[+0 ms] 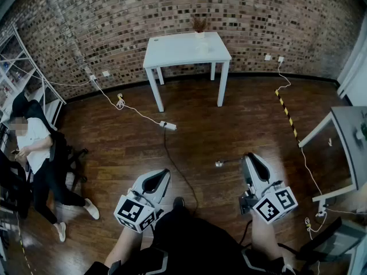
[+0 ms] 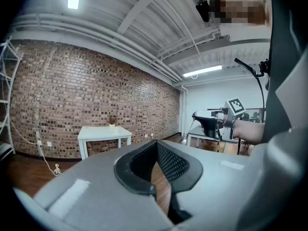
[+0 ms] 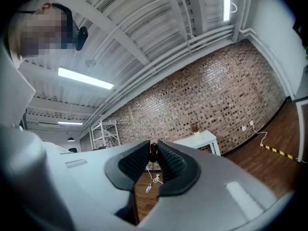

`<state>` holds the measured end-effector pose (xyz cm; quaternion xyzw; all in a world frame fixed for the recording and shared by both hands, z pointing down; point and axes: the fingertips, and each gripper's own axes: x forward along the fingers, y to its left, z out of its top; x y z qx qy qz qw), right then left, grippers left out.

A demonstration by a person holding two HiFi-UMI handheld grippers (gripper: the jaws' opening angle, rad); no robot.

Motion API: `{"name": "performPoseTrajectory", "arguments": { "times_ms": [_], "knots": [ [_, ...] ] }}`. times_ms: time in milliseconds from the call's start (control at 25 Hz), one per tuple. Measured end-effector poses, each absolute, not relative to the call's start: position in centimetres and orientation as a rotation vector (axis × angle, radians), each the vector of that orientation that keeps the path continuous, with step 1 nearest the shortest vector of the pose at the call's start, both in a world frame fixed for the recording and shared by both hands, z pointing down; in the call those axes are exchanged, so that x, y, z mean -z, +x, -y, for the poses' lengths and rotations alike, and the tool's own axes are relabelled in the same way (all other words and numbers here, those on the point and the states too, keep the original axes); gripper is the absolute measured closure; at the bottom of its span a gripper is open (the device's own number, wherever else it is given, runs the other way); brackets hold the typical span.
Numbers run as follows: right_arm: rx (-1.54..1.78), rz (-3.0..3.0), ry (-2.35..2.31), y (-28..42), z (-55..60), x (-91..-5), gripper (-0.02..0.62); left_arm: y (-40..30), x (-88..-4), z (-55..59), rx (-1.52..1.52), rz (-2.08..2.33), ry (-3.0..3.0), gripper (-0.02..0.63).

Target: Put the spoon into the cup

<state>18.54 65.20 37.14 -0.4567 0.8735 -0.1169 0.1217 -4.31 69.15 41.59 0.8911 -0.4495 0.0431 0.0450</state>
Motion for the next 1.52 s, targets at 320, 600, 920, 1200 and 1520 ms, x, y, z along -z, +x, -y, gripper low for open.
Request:
{"name": "performPoseTrajectory", "arguments": {
  "times_ms": [320,600,920,1200,1520],
  "knots": [
    [0.341,-2.531,-1.358,13.0,-59.5,-35.9,0.538,-9.7,-40.8,-62.5,-0.106,1.323,2.768,0.612],
    [0.329,-2.523,-1.405,7.9,-53.4,-35.2,0.538,-15.1,-41.1,-56.3,-0.109,1.273,2.773,0.612],
    [0.347,-2.501,-1.46,5.1,-48.6,-35.5,0.538,-17.6,-41.4,-50.6,-0.098,1.201,2.78,0.611],
    [0.382,-2.501,-1.472,6.4,-43.0,-36.3,0.538,-15.4,-41.8,-45.4,-0.125,1.163,2.765,0.612],
    [0.366,-2.529,-1.354,8.3,-33.3,-35.1,0.538,-13.3,-40.1,-37.2,-0.141,1.277,2.76,0.611]
  ]
}}
